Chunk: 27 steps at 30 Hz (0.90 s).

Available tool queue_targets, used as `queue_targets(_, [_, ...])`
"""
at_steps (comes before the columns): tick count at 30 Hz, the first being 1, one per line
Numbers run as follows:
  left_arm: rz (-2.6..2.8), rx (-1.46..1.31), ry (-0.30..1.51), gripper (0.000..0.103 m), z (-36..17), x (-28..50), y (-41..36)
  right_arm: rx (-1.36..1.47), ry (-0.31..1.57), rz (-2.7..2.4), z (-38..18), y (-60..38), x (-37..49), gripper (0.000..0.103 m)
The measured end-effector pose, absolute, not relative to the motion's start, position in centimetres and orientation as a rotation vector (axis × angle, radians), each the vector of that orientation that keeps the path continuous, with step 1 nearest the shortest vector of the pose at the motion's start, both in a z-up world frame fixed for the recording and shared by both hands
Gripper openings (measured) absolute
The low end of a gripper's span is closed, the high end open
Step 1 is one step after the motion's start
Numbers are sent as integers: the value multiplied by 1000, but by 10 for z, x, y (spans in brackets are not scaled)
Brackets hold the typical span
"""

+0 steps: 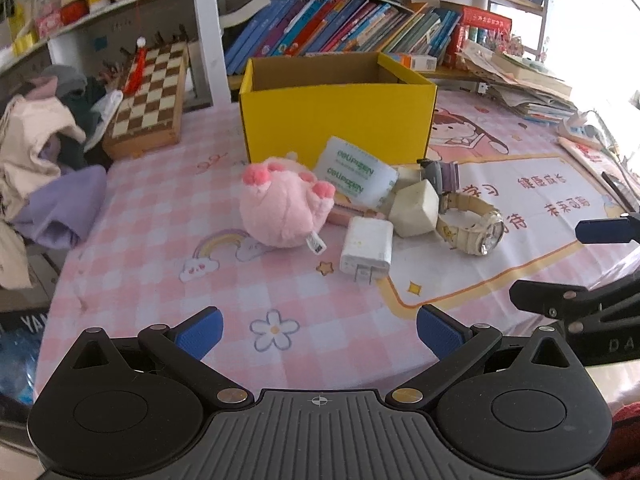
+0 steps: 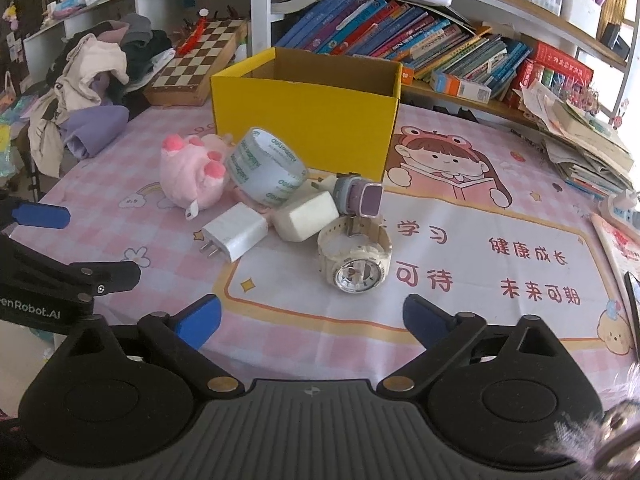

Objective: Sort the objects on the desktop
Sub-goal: 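Move the left tool to the white charger while the right tool approaches the white wristwatch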

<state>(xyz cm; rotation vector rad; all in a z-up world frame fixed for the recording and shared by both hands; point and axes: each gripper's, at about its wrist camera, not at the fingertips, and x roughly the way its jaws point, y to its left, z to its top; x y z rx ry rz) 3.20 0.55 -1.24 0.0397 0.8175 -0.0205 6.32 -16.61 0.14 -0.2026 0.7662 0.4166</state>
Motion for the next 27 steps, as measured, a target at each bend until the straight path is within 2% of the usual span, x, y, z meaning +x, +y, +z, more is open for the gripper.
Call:
queue_targets(3, [-27,40,817,103,-13,37,4,-198,774,418,0,-168,70,82])
queue_targets(6, [-17,30,829,103,-14,43,4,-195,778,419,-1,-170,76,76])
queue_targets(27, [4,-2,843,103,-19,79,-6,-205,836,429,-10,-182,127,76])
